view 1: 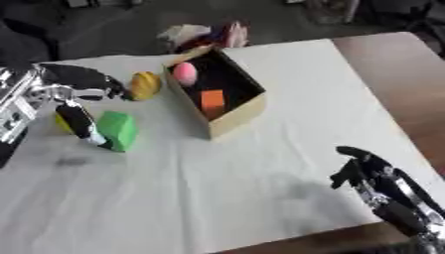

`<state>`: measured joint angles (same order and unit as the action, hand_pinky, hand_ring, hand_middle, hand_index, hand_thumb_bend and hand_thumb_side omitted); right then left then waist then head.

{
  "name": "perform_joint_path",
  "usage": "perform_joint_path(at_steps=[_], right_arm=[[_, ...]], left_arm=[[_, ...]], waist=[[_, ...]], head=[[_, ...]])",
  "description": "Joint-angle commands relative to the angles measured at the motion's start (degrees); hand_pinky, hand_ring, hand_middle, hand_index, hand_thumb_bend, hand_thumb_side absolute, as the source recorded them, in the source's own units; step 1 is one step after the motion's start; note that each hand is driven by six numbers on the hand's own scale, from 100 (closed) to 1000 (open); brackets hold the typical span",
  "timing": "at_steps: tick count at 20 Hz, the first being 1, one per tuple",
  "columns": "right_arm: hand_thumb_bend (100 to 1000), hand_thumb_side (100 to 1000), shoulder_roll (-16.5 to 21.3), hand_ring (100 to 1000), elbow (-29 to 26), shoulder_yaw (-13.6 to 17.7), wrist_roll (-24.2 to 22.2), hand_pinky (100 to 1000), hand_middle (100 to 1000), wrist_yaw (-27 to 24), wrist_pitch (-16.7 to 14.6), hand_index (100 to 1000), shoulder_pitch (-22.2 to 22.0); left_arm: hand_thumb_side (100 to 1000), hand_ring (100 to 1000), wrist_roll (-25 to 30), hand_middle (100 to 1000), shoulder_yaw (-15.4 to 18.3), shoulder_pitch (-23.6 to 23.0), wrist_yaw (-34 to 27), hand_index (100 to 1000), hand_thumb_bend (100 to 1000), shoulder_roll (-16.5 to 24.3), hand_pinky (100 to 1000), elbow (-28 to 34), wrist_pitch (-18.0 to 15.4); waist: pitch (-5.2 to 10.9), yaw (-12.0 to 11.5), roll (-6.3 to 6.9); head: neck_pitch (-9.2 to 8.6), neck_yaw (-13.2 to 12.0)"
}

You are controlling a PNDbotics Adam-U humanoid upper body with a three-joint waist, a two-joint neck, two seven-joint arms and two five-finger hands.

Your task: Pick up objects on the table and place them in the box.

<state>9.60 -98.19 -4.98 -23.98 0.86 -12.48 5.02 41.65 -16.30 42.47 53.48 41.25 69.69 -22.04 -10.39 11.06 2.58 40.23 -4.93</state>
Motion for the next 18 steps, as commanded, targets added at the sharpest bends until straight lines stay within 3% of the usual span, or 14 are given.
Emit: perform_joint_path(at_steps=[1, 9, 13, 18], right_arm=[[100, 543, 0.9, 544, -0.8, 0.2, 0.1, 713, 489, 0.1, -0.1, 882, 0.5], [100, 544, 0.9, 543, -0.8, 0.1, 0.0, 713, 489, 0.0, -0.1, 882, 0.5], [100, 544, 0.8, 542, -0.8, 0.2, 0.0, 713, 489, 0.0, -0.1, 881, 0.6], [100, 543, 0.8, 541, -0.8, 0.2, 0.0, 713, 488, 0.1, 0.0, 881, 0.5]], left_arm=[[511, 812, -0.2, 834, 1.4, 1.2, 2.3, 954, 643, 0.7, 845, -1.0, -2.2], [495, 801, -7.2, 811, 1.5, 1.6, 5.2, 938, 585, -1.2, 833, -5.2, -2.4], [492, 754, -6.5, 711, 1.1, 1.7, 5.8, 865, 557, -1.7, 805, -6.4, -3.4], [418, 695, -6.6, 561, 2.0, 3.0, 3.7, 749, 384, -1.7, 781, -4.8, -2.8]], waist=[[0.7, -0.1, -0.1], [0.57, 0.1, -0.28], [0.52, 0.3, -0.27], [0.62, 0.2, -0.2]], head=[[-0.58, 0.2], [-0.93, 0.3], [-1.08, 0.3], [-0.77, 0.3]])
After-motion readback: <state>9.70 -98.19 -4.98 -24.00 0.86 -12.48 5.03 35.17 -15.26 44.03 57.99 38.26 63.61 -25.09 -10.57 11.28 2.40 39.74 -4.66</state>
